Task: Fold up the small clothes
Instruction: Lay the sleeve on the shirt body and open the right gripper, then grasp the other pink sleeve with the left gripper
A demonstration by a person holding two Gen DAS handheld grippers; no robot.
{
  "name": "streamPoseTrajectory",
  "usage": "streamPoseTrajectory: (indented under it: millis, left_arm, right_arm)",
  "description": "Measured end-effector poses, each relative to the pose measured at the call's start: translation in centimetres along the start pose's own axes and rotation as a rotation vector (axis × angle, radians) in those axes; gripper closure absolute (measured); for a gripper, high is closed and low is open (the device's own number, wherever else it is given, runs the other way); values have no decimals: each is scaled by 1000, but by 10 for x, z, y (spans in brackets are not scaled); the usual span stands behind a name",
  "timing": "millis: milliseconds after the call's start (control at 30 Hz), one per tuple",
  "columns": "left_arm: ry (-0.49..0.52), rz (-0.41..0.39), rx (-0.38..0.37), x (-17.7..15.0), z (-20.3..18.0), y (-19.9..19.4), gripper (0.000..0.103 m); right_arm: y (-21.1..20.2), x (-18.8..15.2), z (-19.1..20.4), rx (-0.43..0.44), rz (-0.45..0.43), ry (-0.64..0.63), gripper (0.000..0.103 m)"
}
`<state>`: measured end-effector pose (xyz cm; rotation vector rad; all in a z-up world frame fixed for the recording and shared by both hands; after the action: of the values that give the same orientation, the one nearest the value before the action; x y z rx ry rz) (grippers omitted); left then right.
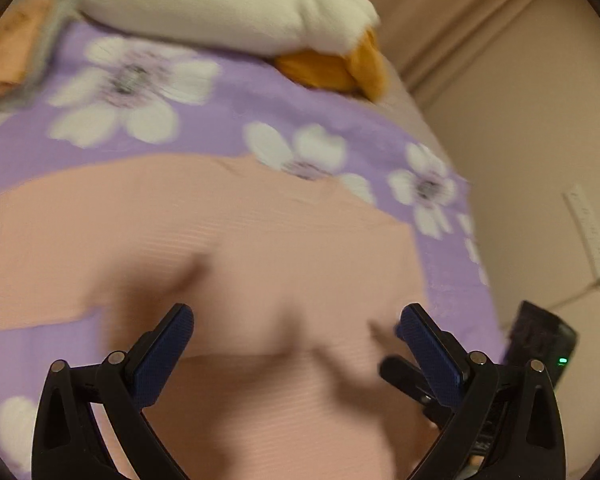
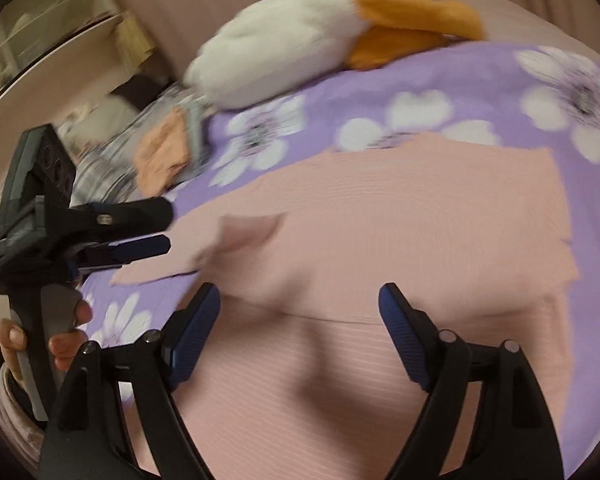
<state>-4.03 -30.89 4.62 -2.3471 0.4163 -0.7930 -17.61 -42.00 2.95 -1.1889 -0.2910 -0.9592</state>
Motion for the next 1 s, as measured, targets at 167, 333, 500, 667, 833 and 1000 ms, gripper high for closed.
streamPoseTrajectory:
  millis: [167,333,500,667,833,1000]
  left_arm:
    - [19,25,21,10,6,38,1]
    - [-28,4,161,16,41,44,1]
    - [-71,-11,214,11,72,21,1]
    - [-97,-79,202,1,82,-24,1]
    - [-208,-151,170,-21,116,-81,1]
    - [-304,-234,265,-40,158,-135,1]
  right_arm:
    - [-12,-7,-28,-11,-26,117,20]
    - [-29,-16,-38,-9,-46,131,20]
    - [-45,-19,-41,-22,-64,117,20]
    - [-48,-20,-39,-18,-67,118,20]
    - [-46,-28,-26,-20,-40,100,20]
    - [-43,-34,-6,13,-19,75,20]
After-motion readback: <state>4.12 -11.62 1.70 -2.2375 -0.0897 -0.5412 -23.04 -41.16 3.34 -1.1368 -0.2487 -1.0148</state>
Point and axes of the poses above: each gripper's, at about its wrist camera, not at the fingertips, and y roughly the way its jaws point, z to its left, x to its top, the point moved 1 cm from there along y, roughly the way its jaws point, and after that the axes turned 7 degrees about -x, right-handed, at the moved point
